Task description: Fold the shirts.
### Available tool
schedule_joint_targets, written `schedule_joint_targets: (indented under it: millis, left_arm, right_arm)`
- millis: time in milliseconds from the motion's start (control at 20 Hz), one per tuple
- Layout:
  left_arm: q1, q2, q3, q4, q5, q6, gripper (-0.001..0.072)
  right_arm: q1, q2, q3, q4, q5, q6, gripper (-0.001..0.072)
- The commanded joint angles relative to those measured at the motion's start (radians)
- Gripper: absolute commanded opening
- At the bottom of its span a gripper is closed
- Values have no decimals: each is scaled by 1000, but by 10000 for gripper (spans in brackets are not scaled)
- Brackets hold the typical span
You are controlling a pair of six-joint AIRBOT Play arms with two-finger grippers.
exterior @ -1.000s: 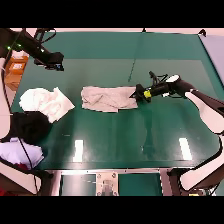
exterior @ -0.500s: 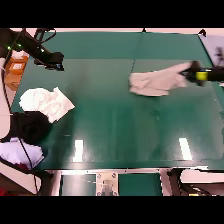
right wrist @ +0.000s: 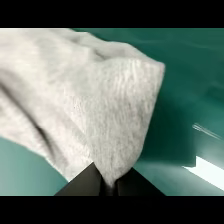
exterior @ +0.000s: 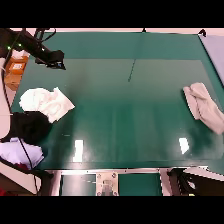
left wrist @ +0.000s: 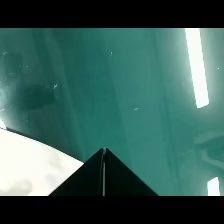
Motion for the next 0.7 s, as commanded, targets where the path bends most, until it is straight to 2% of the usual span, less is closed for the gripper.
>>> schedule_joint_targets:
  millis: [0,100,350,400,450,500,550,650]
  left_arm:
    - [0,1,0,-21,17,0,21]
    - [0,1,0,-21,16,1,21]
    - [0,1,0,-21,16,3,21]
    - [0,1,0,-21,14,3,21]
    - [0,1,0,-21,14,3,21]
    - [0,1,0,-22,14,3,21]
    - [0,1,0,-22,13,3,21]
    - [0,1,0,-21,16,3,21]
  right_arm:
    - [-211,41,-173,-20,-48,-38,11]
    - [-266,64,-216,-20,-56,-69,11]
    - [-296,130,-247,-44,-61,-72,24]
    - [-296,129,-244,-44,-38,-72,214]
    - [-296,129,-230,-45,-7,-71,324]
    - [-296,129,-201,-61,34,-56,280]
    - [-296,130,-151,-122,93,10,220]
    - [-295,129,-31,-336,251,252,220]
